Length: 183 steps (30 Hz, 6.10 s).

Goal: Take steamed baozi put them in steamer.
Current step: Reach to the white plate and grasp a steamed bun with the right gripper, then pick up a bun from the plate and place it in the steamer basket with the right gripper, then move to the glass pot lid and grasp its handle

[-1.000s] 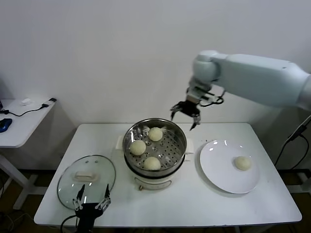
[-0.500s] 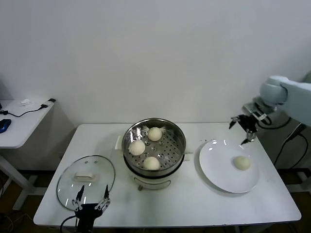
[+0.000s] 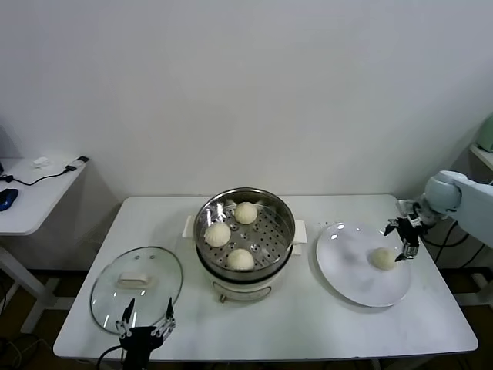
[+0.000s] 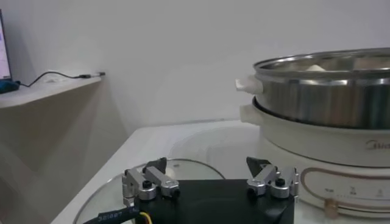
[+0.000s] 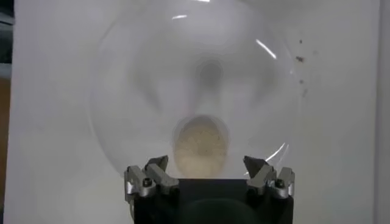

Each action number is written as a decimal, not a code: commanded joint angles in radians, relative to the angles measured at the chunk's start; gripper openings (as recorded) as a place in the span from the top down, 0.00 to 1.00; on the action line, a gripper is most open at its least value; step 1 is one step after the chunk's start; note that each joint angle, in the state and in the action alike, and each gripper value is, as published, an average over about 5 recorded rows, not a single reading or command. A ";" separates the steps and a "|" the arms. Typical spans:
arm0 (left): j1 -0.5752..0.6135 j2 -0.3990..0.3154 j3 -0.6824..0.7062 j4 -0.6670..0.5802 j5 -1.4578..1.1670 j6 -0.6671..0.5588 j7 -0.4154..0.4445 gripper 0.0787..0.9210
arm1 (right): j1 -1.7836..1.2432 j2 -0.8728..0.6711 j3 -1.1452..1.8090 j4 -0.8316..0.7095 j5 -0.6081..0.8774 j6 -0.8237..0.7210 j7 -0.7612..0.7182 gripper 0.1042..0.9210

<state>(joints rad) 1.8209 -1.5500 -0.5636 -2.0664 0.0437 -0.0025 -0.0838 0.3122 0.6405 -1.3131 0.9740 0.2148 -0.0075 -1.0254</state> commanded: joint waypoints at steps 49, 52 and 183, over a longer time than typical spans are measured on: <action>0.008 0.006 0.026 -0.038 0.005 -0.002 -0.003 0.12 | 0.640 0.129 -0.357 0.366 0.495 -0.082 -0.047 0.29; 0.010 0.010 0.026 -0.045 0.004 -0.004 -0.004 0.12 | 0.685 0.190 -0.362 0.438 0.606 -0.121 -0.014 0.29; -0.234 0.287 -0.096 0.574 1.263 -0.088 -0.536 0.12 | -1.906 0.695 2.012 0.687 0.097 0.387 1.004 0.12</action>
<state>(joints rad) 1.6533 -1.2974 -0.6547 -1.6805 1.0513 -0.1370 -0.5347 -1.5557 1.2635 0.6765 1.6545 0.3490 0.3489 -0.0326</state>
